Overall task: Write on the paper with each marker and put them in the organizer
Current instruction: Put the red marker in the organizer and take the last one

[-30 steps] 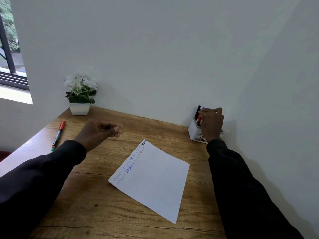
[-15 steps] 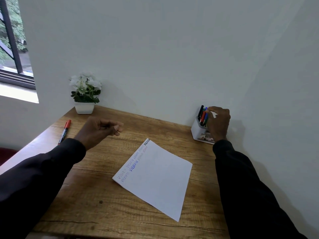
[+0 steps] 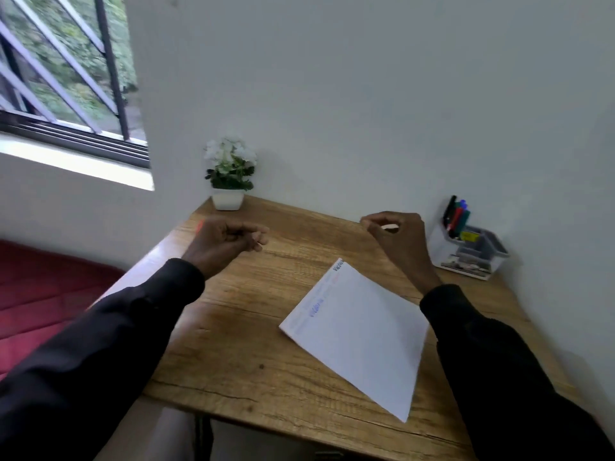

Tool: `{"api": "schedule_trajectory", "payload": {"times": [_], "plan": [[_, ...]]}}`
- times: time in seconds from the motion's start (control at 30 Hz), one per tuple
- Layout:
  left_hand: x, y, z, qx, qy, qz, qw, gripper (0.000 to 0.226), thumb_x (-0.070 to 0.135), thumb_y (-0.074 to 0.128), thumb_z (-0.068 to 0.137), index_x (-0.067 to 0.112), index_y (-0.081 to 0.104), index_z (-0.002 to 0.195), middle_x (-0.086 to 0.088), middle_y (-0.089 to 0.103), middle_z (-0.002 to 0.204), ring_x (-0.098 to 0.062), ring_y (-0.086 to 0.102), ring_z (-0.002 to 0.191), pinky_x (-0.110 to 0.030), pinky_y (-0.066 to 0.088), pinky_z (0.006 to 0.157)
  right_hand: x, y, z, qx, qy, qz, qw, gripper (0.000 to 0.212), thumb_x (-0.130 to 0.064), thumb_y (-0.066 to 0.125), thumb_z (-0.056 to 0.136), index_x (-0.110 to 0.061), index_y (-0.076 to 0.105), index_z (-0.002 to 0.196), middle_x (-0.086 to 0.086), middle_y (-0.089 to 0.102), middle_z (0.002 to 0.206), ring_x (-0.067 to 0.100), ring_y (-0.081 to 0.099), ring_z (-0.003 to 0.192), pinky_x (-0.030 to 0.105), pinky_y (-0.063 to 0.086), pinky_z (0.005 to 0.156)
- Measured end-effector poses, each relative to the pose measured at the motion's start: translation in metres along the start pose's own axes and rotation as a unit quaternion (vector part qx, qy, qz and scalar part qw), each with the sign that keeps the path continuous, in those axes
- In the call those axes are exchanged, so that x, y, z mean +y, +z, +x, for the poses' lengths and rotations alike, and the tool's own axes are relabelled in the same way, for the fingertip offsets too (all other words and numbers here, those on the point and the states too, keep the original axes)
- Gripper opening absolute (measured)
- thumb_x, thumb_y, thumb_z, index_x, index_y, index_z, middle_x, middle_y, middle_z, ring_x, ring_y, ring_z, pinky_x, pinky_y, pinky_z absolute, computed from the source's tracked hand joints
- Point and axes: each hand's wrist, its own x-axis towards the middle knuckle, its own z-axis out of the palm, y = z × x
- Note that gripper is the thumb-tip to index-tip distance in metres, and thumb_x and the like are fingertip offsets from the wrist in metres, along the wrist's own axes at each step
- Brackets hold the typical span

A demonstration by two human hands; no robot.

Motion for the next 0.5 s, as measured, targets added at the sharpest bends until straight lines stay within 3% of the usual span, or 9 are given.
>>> {"api": "schedule_trajectory", "payload": {"times": [0.17, 0.23, 0.37, 0.5], "plan": [[-0.007, -0.038, -0.012, 0.03, -0.012, 0.042, 0.999, 0.018, 0.004, 0.069, 0.087, -0.001, 0.071, 0.105, -0.013, 0.075, 0.088, -0.021, 0.072, 0.078, -0.022, 0.055, 0.065, -0.028, 0.07, -0.009, -0.119, -0.022, 0.015, 0.992, 0.006, -0.016, 0.083, 0.088, -0.019, 0.084, 0.093, -0.012, 0.077, 0.083, -0.006, 0.071, 0.076, 0.01, 0.053, 0.074], [-0.012, -0.055, -0.014, 0.045, -0.034, 0.053, 0.997, 0.017, 0.006, 0.07, 0.087, 0.001, 0.072, 0.103, -0.01, 0.075, 0.086, -0.021, 0.073, 0.078, -0.033, 0.058, 0.068, -0.038, 0.093, -0.007, -0.151, -0.045, 0.012, 0.987, 0.007, -0.015, 0.083, 0.088, -0.016, 0.084, 0.095, -0.006, 0.08, 0.086, 0.0, 0.073, 0.078, 0.013, 0.055, 0.074], [-0.019, -0.079, -0.018, 0.102, -0.072, 0.073, 0.989, 0.012, -0.003, 0.07, 0.085, 0.004, 0.073, 0.095, -0.007, 0.073, 0.079, -0.016, 0.069, 0.068, -0.019, 0.056, 0.068, -0.056, 0.132, 0.0, -0.196, -0.064, 0.002, 0.979, 0.007, -0.016, 0.082, 0.089, -0.015, 0.084, 0.096, -0.002, 0.08, 0.09, 0.0, 0.071, 0.079, 0.014, 0.053, 0.072], [-0.03, -0.102, -0.022, 0.128, -0.095, 0.114, 0.981, 0.011, -0.001, 0.068, 0.087, 0.004, 0.075, 0.094, -0.009, 0.076, 0.08, -0.021, 0.072, 0.07, -0.026, 0.058, 0.073, -0.078, 0.166, 0.001, -0.233, -0.082, -0.024, 0.969, 0.01, -0.018, 0.08, 0.091, -0.014, 0.083, 0.1, -0.001, 0.08, 0.095, -0.003, 0.066, 0.078, 0.004, 0.046, 0.067]]}}
